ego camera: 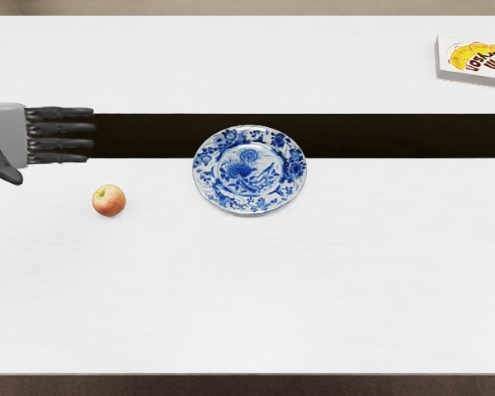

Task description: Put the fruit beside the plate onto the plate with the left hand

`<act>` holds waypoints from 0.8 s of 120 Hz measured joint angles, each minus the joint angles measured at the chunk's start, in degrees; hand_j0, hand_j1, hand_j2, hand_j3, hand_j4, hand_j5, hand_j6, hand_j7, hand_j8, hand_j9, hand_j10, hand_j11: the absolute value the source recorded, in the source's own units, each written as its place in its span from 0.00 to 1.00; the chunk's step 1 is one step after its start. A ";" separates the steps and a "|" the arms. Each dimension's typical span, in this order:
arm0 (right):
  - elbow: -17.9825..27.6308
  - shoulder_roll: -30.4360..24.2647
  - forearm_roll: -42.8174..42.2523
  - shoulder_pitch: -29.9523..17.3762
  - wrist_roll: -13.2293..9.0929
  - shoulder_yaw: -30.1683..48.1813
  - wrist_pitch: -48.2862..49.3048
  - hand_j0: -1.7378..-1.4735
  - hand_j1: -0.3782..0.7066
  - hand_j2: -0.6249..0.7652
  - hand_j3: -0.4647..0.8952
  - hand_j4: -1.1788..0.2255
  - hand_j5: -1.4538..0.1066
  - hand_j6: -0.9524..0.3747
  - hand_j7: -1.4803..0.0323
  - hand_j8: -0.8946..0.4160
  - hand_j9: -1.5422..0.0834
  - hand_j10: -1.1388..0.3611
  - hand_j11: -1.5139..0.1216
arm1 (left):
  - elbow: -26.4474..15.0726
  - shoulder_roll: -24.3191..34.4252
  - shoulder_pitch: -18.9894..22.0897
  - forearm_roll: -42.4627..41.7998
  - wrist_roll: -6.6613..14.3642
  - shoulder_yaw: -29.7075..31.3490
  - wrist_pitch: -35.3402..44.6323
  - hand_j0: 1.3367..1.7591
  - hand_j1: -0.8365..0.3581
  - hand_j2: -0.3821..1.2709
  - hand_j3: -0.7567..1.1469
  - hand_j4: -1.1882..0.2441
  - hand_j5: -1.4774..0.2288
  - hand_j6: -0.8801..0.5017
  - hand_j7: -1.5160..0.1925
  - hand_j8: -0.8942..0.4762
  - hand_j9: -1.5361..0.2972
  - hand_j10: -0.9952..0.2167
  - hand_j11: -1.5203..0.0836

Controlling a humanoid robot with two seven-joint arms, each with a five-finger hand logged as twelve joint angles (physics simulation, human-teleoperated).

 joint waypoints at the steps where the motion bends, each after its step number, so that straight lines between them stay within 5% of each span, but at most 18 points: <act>1: 0.02 0.00 0.00 0.00 0.00 0.02 0.01 0.30 0.05 0.45 0.34 0.83 0.92 0.70 0.96 0.67 0.93 0.75 0.91 | 0.00 -0.01 -0.03 0.02 0.00 0.10 0.00 0.76 0.99 0.23 0.40 0.83 0.87 0.64 0.89 0.65 0.84 0.82 0.95; 10: 0.05 0.00 0.00 0.00 0.00 0.05 0.06 0.30 0.05 0.45 0.34 0.83 0.92 0.70 0.96 0.67 0.93 0.75 0.91 | 0.01 -0.89 -1.39 1.46 0.00 0.65 0.00 0.76 0.99 0.23 0.40 0.83 0.87 0.64 0.89 0.66 0.84 0.82 0.95; 20: -0.03 0.00 0.00 -0.05 0.00 -0.05 0.01 0.30 0.05 0.45 0.34 0.83 0.92 0.70 0.96 0.67 0.93 0.75 0.91 | -0.05 -8.64 -8.33 9.95 0.00 1.12 0.01 0.76 0.99 0.23 0.40 0.83 0.86 0.64 0.89 0.65 0.84 0.82 0.95; 34: -0.07 0.00 0.00 -0.07 0.00 -0.12 -0.01 0.30 0.05 0.45 0.34 0.83 0.92 0.70 0.96 0.67 0.93 0.75 0.91 | -0.59 -11.94 -24.47 19.93 0.00 10.08 0.05 0.76 0.99 0.23 0.40 0.83 0.86 0.64 0.88 0.65 0.83 0.82 0.94; 58: -0.08 0.00 0.00 -0.08 0.00 -0.14 -0.02 0.30 0.05 0.45 0.34 0.83 0.92 0.70 0.96 0.67 0.93 0.75 0.91 | -2.32 -12.07 -28.85 28.16 0.00 21.83 0.05 0.76 0.98 0.23 0.40 0.82 0.86 0.63 0.88 0.64 0.83 0.81 0.94; 78: -0.09 0.00 0.00 -0.09 0.00 -0.15 -0.02 0.30 0.05 0.45 0.34 0.83 0.92 0.70 0.96 0.67 0.93 0.75 0.91 | -3.61 -12.22 -31.15 29.38 0.00 24.33 0.90 0.76 0.98 0.23 0.40 0.82 0.86 0.63 0.88 0.64 0.83 0.81 0.94; 96: -0.09 0.00 0.00 -0.08 0.00 -0.14 -0.02 0.30 0.05 0.45 0.34 0.83 0.92 0.70 0.96 0.67 0.93 0.75 0.91 | -5.60 -13.98 -32.11 32.60 0.00 24.83 11.98 0.76 0.98 0.23 0.40 0.82 0.86 0.63 0.88 0.64 0.83 0.81 0.94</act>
